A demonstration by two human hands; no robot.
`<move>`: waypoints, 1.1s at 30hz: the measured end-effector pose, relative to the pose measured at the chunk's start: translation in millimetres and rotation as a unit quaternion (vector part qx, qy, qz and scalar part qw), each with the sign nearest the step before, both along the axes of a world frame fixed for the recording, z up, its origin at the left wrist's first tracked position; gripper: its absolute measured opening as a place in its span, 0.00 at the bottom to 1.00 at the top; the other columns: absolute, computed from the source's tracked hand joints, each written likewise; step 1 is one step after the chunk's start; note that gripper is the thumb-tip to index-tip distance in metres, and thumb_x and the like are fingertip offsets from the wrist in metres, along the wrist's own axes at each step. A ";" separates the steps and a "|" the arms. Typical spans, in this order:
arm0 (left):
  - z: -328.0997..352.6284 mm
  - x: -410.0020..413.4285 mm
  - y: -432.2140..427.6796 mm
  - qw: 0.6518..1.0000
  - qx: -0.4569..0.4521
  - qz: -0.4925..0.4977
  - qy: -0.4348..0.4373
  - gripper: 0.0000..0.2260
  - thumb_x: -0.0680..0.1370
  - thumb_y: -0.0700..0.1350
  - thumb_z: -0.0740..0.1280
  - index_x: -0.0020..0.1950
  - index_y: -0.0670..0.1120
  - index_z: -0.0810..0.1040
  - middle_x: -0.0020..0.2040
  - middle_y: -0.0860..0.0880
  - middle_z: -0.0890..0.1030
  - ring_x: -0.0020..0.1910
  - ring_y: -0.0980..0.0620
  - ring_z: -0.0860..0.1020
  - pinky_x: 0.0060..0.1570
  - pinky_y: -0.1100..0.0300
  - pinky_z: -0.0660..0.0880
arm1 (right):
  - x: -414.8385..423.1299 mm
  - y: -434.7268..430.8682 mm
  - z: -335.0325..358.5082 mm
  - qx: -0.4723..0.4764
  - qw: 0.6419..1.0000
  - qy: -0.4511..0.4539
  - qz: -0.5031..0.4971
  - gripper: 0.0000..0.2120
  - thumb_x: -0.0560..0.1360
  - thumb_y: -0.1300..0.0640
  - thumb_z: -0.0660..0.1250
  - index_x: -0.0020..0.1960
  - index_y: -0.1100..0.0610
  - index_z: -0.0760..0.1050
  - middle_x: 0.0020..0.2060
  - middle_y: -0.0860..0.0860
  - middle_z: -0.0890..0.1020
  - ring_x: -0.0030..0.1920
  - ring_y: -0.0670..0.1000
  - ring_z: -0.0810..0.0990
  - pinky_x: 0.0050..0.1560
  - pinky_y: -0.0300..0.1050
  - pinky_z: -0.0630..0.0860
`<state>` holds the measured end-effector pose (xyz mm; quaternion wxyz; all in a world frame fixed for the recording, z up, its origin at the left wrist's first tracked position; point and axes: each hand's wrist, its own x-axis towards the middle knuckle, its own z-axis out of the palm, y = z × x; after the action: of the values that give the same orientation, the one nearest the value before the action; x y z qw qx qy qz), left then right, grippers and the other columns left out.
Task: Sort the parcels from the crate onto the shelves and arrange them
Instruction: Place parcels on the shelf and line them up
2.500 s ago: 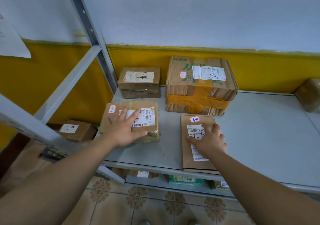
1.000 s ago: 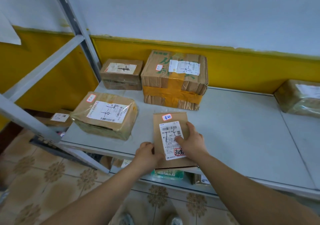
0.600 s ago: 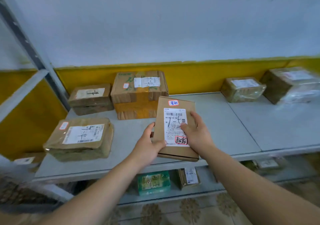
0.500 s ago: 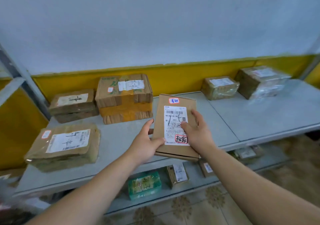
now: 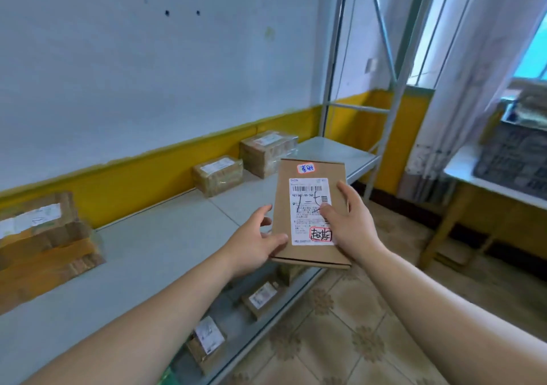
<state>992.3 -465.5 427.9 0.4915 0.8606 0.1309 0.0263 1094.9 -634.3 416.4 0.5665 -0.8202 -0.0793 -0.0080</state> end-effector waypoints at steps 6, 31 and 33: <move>3.9 100.1 -125.8 0.997 -0.007 -0.076 -0.030 0.31 0.79 0.48 0.67 0.77 0.54 0.56 0.66 0.53 0.72 0.44 0.63 0.75 0.36 0.71 0.74 | 81.8 -133.2 5.0 -0.017 0.999 -0.029 -0.041 0.32 0.77 0.54 0.70 0.78 0.48 0.62 0.70 0.49 0.73 0.62 0.50 0.77 0.56 0.45 0.76; -20.3 534.4 -118.2 0.996 -0.088 -0.011 0.007 0.30 0.79 0.50 0.66 0.78 0.51 0.56 0.61 0.49 0.75 0.55 0.49 0.78 0.53 0.57 0.75 | 517.8 -131.7 -11.4 0.049 0.998 0.042 -0.020 0.31 0.78 0.53 0.70 0.76 0.41 0.61 0.69 0.50 0.73 0.47 0.49 0.85 0.39 0.46 0.84; -21.1 560.8 -100.2 0.996 -0.082 0.002 0.018 0.30 0.79 0.50 0.66 0.78 0.52 0.57 0.60 0.48 0.75 0.53 0.50 0.77 0.51 0.57 0.73 | 548.1 -112.7 -11.6 0.038 0.998 0.047 -0.007 0.31 0.78 0.52 0.70 0.76 0.40 0.61 0.68 0.49 0.73 0.48 0.48 0.84 0.41 0.46 0.84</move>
<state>1553.1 -565.7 406.8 0.5579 0.8175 0.1432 0.0014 1643.0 -747.0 404.9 0.6003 -0.7981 -0.0466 0.0241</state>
